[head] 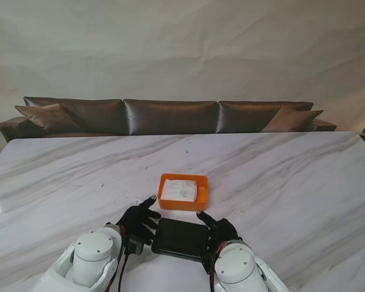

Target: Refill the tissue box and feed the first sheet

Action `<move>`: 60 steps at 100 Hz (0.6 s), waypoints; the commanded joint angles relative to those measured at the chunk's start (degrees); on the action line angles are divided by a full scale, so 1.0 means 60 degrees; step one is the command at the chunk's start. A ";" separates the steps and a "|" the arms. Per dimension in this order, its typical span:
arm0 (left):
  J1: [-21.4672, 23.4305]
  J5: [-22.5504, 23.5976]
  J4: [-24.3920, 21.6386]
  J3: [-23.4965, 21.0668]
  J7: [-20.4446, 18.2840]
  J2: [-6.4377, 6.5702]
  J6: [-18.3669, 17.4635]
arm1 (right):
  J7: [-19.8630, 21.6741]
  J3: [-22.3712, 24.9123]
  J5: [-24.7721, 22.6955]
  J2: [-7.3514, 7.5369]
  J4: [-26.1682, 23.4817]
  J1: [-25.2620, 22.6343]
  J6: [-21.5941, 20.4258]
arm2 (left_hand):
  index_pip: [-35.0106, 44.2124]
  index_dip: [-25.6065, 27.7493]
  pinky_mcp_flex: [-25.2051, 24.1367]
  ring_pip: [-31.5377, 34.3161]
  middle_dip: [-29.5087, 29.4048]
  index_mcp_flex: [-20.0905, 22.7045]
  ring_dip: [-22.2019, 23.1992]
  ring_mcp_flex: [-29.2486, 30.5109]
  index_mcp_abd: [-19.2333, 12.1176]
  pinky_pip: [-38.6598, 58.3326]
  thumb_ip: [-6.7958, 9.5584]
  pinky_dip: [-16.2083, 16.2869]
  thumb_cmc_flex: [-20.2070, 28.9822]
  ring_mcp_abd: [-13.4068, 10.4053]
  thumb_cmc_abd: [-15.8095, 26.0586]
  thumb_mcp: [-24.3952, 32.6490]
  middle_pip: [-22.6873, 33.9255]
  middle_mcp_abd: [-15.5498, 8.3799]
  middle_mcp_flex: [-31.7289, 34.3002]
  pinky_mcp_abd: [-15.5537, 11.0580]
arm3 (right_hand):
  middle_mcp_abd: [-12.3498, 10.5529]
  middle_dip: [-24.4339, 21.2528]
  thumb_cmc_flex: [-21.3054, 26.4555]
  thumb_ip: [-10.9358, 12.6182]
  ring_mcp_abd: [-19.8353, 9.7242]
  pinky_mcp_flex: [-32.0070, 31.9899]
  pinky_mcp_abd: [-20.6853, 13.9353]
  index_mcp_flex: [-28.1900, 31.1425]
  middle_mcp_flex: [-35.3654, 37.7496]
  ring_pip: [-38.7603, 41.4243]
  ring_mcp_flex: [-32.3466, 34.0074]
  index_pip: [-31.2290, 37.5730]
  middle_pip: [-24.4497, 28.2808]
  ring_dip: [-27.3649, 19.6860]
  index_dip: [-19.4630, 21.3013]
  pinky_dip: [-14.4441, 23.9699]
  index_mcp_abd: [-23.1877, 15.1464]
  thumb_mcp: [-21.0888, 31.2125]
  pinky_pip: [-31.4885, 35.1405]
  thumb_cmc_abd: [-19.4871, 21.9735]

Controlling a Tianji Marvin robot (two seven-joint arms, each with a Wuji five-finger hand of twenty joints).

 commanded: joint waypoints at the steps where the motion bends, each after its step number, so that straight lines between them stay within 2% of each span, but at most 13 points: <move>1: 0.0068 -0.0112 -0.0025 0.0134 -0.0305 -0.0106 -0.0030 | 0.0304 -0.0183 0.0161 -0.0159 -0.0060 0.0032 -0.0081 | 0.0147 -0.0063 0.0068 -0.0933 0.0006 -0.0007 -0.0161 -0.0217 -0.0085 0.0484 -0.0047 0.0141 -0.0103 -0.0087 0.0292 -0.0217 -0.0063 -0.0440 -0.0035 -0.0244 | -0.0244 0.0010 -0.0043 0.0023 0.0060 0.0187 -0.0564 0.0255 -0.0190 0.0121 0.0044 0.0510 0.0062 0.0113 0.0168 -0.0181 -0.0956 -0.0104 0.0028 0.0071; 20: 0.0023 -0.0137 -0.0102 0.0148 -0.0455 -0.0068 0.0003 | 0.0232 -0.0283 0.0237 -0.0202 -0.0020 0.0086 -0.0121 | 0.0145 -0.0066 0.0070 -0.0934 0.0013 0.0014 -0.0160 -0.0235 -0.0064 0.0469 -0.0039 0.0169 -0.0095 -0.0081 0.0314 -0.0187 -0.0050 -0.0435 -0.0031 -0.0245 | -0.0265 0.0002 -0.0024 0.0020 0.0052 0.0124 -0.0560 0.0236 -0.0199 0.0098 0.0017 0.0499 0.0042 0.0110 0.0164 -0.0194 -0.0982 -0.0100 -0.0013 0.0063; 60: 0.0036 -0.0039 -0.0346 0.0088 -0.0310 -0.0081 0.0043 | 0.0172 -0.0515 0.0408 -0.0223 0.0098 0.0245 -0.0418 | 0.0156 -0.0063 0.0071 -0.0930 0.0019 0.0049 -0.0156 -0.0253 -0.0044 0.0446 -0.0027 0.0208 -0.0090 -0.0067 0.0332 -0.0119 -0.0038 -0.0389 -0.0011 -0.0218 | -0.0411 -0.0037 0.0009 0.0003 -0.0069 -0.0226 -0.0602 0.0125 -0.0336 -0.0103 -0.0226 0.0445 -0.0074 0.0069 0.0148 -0.0197 -0.1093 -0.0097 -0.0211 0.0112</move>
